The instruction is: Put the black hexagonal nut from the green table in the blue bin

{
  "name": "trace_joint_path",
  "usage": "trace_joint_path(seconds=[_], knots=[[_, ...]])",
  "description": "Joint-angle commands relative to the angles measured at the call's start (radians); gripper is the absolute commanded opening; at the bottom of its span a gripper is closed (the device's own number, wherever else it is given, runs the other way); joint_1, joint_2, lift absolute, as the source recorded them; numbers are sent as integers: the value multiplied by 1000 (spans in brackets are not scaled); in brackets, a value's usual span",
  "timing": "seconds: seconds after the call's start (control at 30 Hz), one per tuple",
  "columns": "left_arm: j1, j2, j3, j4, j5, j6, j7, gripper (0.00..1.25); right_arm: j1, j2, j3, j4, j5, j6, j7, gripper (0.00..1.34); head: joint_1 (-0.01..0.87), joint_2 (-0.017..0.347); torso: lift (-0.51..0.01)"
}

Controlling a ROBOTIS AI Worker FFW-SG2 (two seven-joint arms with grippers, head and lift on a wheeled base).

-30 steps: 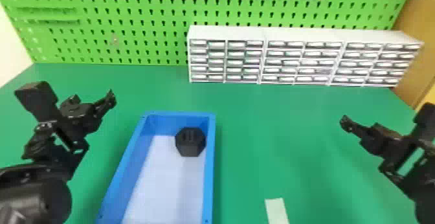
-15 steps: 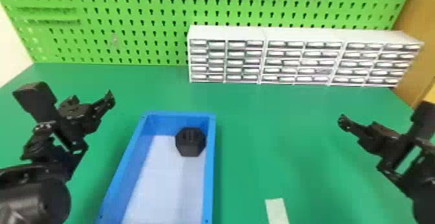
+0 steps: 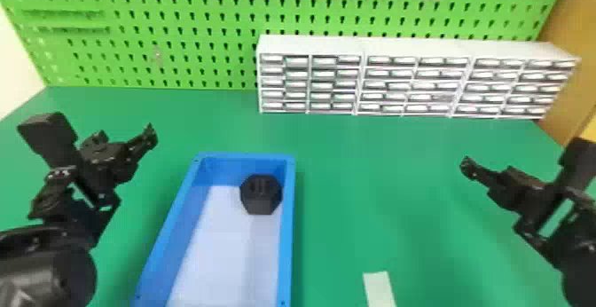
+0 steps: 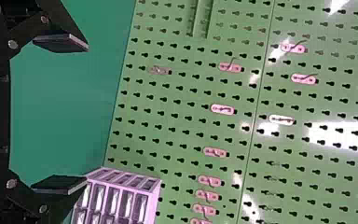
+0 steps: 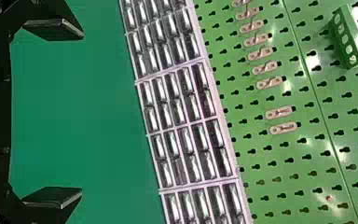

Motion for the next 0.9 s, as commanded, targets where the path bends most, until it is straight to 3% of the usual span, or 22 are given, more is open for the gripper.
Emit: trace_joint_path(seconds=[0.0,0.87], knots=[[-1,0,-1,1,0,0,0,988,-3,1,1,2,1,-1,0,1213,666,32,-100],[-4,0,-4,1,2,0,0,988,-4,1,4,4,3,-1,0,1213,666,32,-100]])
